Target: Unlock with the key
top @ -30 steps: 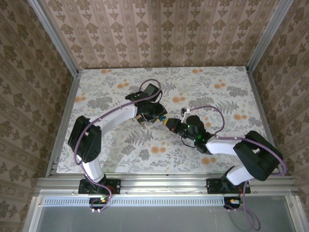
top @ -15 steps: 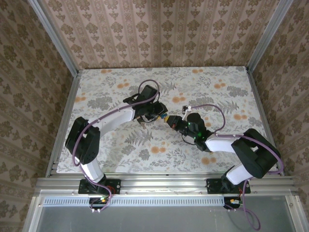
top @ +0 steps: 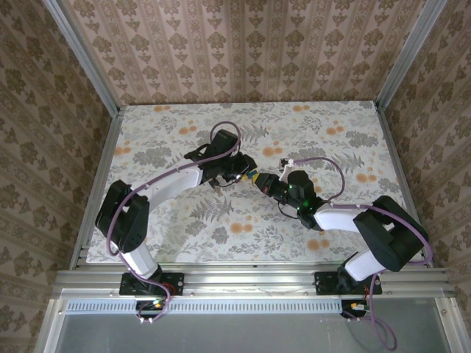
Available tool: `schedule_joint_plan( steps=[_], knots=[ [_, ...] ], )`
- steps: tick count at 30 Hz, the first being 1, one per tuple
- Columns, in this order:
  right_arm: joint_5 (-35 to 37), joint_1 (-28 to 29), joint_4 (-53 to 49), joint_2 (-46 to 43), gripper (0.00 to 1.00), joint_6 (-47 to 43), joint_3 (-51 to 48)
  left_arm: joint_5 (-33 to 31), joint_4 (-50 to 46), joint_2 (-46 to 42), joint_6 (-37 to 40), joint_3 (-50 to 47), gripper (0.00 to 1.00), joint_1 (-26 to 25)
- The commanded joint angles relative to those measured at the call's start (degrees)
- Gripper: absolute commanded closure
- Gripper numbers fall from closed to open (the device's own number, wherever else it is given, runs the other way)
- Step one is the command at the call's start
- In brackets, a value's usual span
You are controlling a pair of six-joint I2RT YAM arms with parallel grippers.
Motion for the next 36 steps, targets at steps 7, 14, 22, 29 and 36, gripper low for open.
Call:
schedule_joint_plan(
  steps=[7,14,22,29,36],
  knots=[
    [-2.91,-1.86,5.26,-2.41,1.0,2.57,-1.36,8.42,15.12,-5.56,-2.64,-5.34,0.68,0.66],
    [-6.44,-3.23,10.69,-1.0,1.0,7.49,-2.25,11.74,27.3,-8.33,-3.54,-10.4,0.69,2.57],
    [-9.19,-3.9,15.61,0.65,1.0,11.69,-3.04,14.92,37.65,-11.72,-4.08,-15.44,0.69,4.44],
    [-9.74,-3.97,15.18,0.22,1.0,11.77,-3.35,15.81,41.42,-14.17,-3.77,-17.26,0.69,4.89],
    [-8.88,-3.57,-2.3,-5.43,0.93,2.0,-1.02,10.14,20.78,-15.92,1.11,-13.93,0.68,4.82]
  ],
)
